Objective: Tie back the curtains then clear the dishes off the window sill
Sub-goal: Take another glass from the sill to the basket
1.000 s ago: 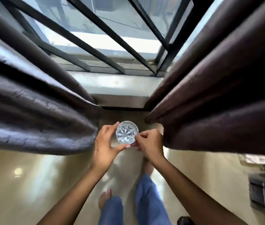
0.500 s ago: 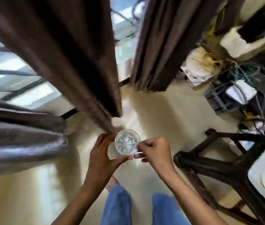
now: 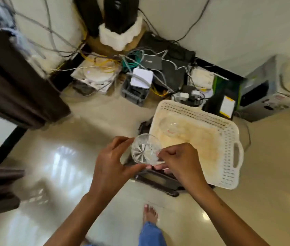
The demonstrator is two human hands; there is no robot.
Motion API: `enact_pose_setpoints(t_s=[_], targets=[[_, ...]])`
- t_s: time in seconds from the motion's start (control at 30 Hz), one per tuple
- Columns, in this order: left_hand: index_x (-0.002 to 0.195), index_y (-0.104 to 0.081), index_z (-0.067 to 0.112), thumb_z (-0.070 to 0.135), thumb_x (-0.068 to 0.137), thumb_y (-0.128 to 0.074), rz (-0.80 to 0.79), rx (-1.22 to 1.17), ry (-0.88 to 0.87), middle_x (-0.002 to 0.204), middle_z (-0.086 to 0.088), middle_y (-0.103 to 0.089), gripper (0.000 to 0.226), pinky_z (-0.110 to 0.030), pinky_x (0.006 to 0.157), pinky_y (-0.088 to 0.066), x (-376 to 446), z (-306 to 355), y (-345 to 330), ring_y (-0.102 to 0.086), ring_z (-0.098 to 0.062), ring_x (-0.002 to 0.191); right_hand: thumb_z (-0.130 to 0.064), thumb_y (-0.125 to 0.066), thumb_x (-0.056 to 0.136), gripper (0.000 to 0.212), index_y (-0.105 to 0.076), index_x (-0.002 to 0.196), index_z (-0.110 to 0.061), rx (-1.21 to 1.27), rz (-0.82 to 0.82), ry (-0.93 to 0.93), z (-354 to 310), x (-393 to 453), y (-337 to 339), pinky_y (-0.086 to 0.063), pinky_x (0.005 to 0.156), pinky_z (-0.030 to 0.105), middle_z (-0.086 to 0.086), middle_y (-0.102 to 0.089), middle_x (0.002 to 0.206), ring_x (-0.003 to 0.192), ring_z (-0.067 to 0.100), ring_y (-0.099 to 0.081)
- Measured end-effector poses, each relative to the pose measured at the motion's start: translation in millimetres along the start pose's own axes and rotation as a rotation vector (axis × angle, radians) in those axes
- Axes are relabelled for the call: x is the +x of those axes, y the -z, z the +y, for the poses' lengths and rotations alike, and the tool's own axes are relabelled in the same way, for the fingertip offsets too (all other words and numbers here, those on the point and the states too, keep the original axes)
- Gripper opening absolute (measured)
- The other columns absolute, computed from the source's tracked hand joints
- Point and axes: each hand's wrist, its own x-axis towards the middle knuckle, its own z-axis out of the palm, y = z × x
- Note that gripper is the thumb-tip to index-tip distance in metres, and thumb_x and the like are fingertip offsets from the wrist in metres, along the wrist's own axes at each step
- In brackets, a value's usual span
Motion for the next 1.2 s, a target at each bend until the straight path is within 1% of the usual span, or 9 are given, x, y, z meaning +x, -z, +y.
enact_pose_setpoints(t_s=[0.07, 0.17, 0.37, 0.5, 0.57, 0.8, 1.0, 1.1, 1.2], targets=[[0.109, -0.068, 0.012, 0.057, 0.053, -0.081, -0.079, -0.002, -0.027, 0.102, 0.007, -0.064, 0.073, 0.004, 0.073, -0.036, 15, 21, -28, -0.057, 0.000, 0.085, -0.006, -0.066, 0.082, 0.021, -0.067, 0.066, 0.008, 0.053, 0.055, -0.053, 18, 4, 32, -0.055, 0.061, 0.048, 0.015, -0.069, 0.064, 0.054, 0.021, -0.070], [0.106, -0.067, 0.017, 0.052, 0.046, -0.088, -0.168, 0.020, -0.065, 0.098, 0.012, -0.062, 0.072, 0.002, 0.066, -0.036, 35, 47, -69, -0.057, 0.000, 0.081, -0.004, -0.065, 0.084, 0.024, -0.069, 0.061, -0.008, 0.110, 0.122, -0.115, 41, 9, 68, -0.055, 0.055, 0.036, -0.003, -0.069, 0.062, 0.052, 0.016, -0.069], [0.113, -0.065, 0.019, 0.047, 0.052, -0.087, -0.208, 0.159, -0.065, 0.104, 0.000, -0.068, 0.070, -0.019, 0.067, -0.043, 48, 61, -136, -0.065, -0.018, 0.086, -0.004, -0.064, 0.083, 0.026, -0.067, 0.060, -0.014, 0.191, 0.208, -0.234, 88, 37, 93, -0.056, 0.060, 0.040, 0.011, -0.071, 0.067, 0.054, 0.020, -0.070], [0.129, -0.054, 0.021, 0.052, 0.066, -0.078, -0.203, 0.223, -0.020, 0.119, 0.000, -0.059, 0.074, -0.028, 0.075, -0.049, 61, 65, -183, -0.059, -0.019, 0.105, -0.002, -0.063, 0.083, 0.025, -0.066, 0.060, -0.010, 0.241, 0.276, -0.294, 110, 64, 105, -0.055, 0.057, 0.037, 0.016, -0.069, 0.063, 0.055, 0.025, -0.070], [0.135, -0.047, 0.017, 0.047, 0.071, -0.076, -0.191, 0.232, 0.028, 0.125, -0.002, -0.057, 0.077, -0.031, 0.081, -0.050, 66, 65, -206, -0.056, -0.020, 0.112, -0.003, -0.063, 0.084, 0.025, -0.064, 0.059, -0.009, 0.254, 0.317, -0.319, 117, 80, 112, -0.055, 0.055, 0.034, 0.016, -0.069, 0.062, 0.056, 0.027, -0.070], [0.143, -0.035, 0.012, 0.030, 0.084, -0.069, -0.133, 0.233, 0.116, 0.137, -0.005, -0.051, 0.070, -0.032, 0.087, -0.046, 81, 79, -248, -0.049, -0.022, 0.123, -0.006, -0.063, 0.083, 0.023, -0.064, 0.060, -0.009, 0.304, 0.371, -0.342, 133, 120, 121, -0.058, 0.066, 0.046, 0.016, -0.070, 0.067, 0.057, 0.030, -0.070], [0.138, -0.044, 0.010, 0.028, 0.079, -0.074, -0.094, 0.246, 0.106, 0.133, -0.005, -0.056, 0.068, -0.037, 0.080, -0.049, 87, 72, -251, -0.053, -0.024, 0.120, -0.007, -0.063, 0.085, 0.025, -0.067, 0.061, -0.013, 0.251, 0.359, -0.282, 139, 130, 117, -0.059, 0.063, 0.048, 0.013, -0.071, 0.067, 0.055, 0.026, -0.070], [0.132, -0.050, 0.005, 0.018, 0.075, -0.078, -0.095, 0.261, 0.067, 0.126, -0.009, -0.061, 0.064, -0.039, 0.072, -0.052, 83, 74, -245, -0.059, -0.030, 0.111, -0.022, -0.064, 0.088, 0.025, -0.068, 0.064, -0.022, 0.141, 0.322, -0.235, 141, 126, 119, -0.058, 0.071, 0.045, 0.009, -0.073, 0.072, 0.063, 0.022, -0.071], [0.119, -0.061, 0.004, 0.016, 0.069, -0.082, -0.038, 0.275, 0.008, 0.110, -0.011, -0.069, 0.055, -0.037, 0.059, -0.055, 74, 78, -232, -0.067, -0.031, 0.095, -0.036, -0.059, 0.091, 0.027, -0.075, 0.091, -0.014, -0.176, 0.348, -0.182, 136, 116, 120, -0.052, 0.080, 0.034, 0.007, -0.074, 0.091, 0.085, 0.025, -0.068]])
